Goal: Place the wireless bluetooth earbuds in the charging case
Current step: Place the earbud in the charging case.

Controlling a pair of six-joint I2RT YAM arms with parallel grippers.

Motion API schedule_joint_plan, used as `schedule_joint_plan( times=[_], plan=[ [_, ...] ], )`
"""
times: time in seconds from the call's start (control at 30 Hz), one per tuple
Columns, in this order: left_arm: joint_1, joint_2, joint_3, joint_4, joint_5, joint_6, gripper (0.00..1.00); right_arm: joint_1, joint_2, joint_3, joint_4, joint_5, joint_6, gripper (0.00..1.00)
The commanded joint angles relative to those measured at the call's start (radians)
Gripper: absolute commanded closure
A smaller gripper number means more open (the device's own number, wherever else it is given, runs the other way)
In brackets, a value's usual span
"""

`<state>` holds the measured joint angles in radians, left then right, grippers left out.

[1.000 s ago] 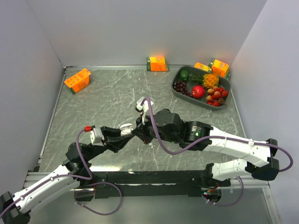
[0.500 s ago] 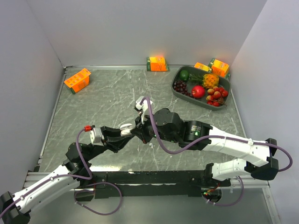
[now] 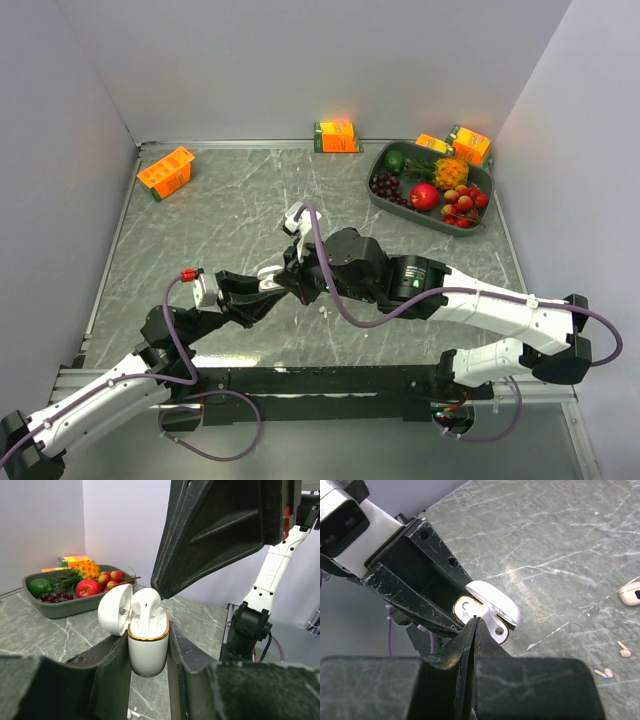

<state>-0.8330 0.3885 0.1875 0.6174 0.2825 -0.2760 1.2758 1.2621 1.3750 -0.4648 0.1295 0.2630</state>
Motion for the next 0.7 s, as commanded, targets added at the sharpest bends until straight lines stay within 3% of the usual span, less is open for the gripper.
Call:
schedule_joint_plan(
  times=[0.0, 0.4, 0.5, 0.53, 0.67],
  plan=[
    [-0.002, -0.007, 0.007, 0.048, 0.015, -0.012, 0.99, -0.003, 0.019, 0.056, 0.028, -0.016, -0.019, 0.98],
    [-0.003, -0.008, 0.006, 0.051, 0.004, -0.008, 0.99, 0.005, 0.002, 0.062, 0.032, -0.042, -0.022, 0.97],
    [-0.003, -0.008, 0.003, 0.058, -0.002, -0.009, 0.99, 0.01, -0.039, 0.045, 0.052, -0.025, -0.011, 0.92],
    [-0.002, -0.008, 0.003, 0.058, -0.005, -0.009, 0.99, 0.01, -0.052, 0.039, 0.057, -0.016, -0.005, 0.85],
    [-0.003, -0.008, 0.003, 0.064, -0.006, -0.006, 0.99, 0.01, -0.102, 0.018, 0.046, 0.044, 0.002, 0.74]
  ],
)
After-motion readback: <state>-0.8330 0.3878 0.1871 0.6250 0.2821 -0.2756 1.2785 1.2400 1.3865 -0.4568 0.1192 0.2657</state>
